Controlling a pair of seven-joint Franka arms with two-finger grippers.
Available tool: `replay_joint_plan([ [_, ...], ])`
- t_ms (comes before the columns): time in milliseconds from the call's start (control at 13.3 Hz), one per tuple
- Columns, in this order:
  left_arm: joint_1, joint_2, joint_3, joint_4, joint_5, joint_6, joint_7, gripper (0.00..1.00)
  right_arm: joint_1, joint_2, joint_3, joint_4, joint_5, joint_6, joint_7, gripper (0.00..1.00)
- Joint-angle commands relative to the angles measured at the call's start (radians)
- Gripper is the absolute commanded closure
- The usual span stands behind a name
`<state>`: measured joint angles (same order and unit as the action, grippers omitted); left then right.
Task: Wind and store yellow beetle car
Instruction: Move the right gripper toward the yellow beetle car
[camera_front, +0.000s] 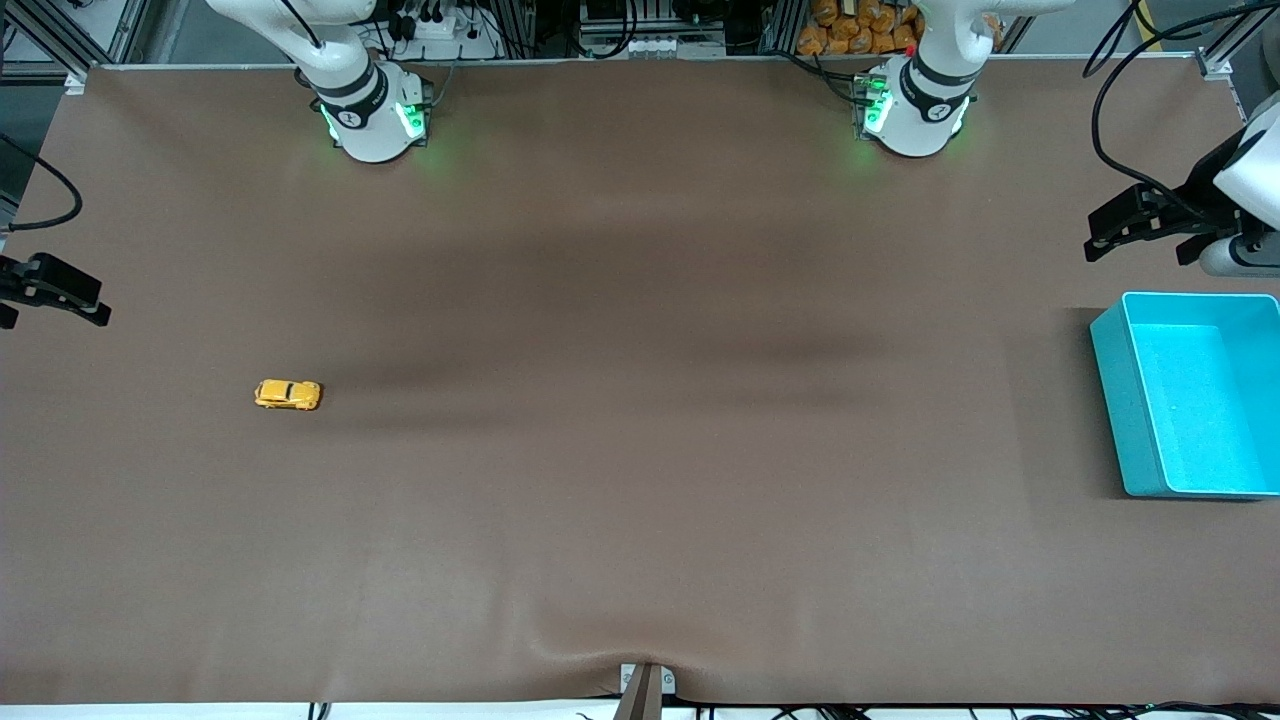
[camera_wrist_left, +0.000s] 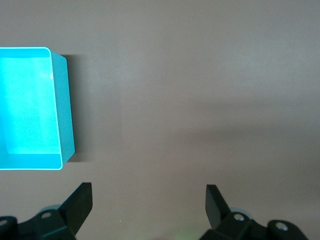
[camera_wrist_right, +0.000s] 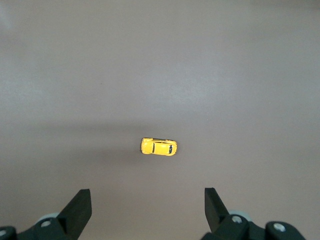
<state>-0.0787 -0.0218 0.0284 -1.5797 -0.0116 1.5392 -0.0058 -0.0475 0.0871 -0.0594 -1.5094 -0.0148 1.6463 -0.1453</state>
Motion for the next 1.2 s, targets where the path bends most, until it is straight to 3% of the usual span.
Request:
replay_joint_plan([
  [0, -0.001, 0.003, -0.001, 0.013, -0.004, 0.01, -0.014, 0.0, 0.006, 0.025, 0.001, 0.014, -0.002, -0.017, 0.026, 0.0],
  [527, 0.01, 0.006, 0.005, 0.015, -0.002, 0.012, 0.001, 0.0, -0.003, 0.043, 0.0, 0.008, -0.002, -0.058, 0.036, 0.0],
  [1129, 0.011, 0.008, 0.007, 0.013, -0.001, 0.012, 0.004, 0.0, -0.011, 0.117, -0.003, 0.006, -0.005, -0.08, 0.6, 0.0],
])
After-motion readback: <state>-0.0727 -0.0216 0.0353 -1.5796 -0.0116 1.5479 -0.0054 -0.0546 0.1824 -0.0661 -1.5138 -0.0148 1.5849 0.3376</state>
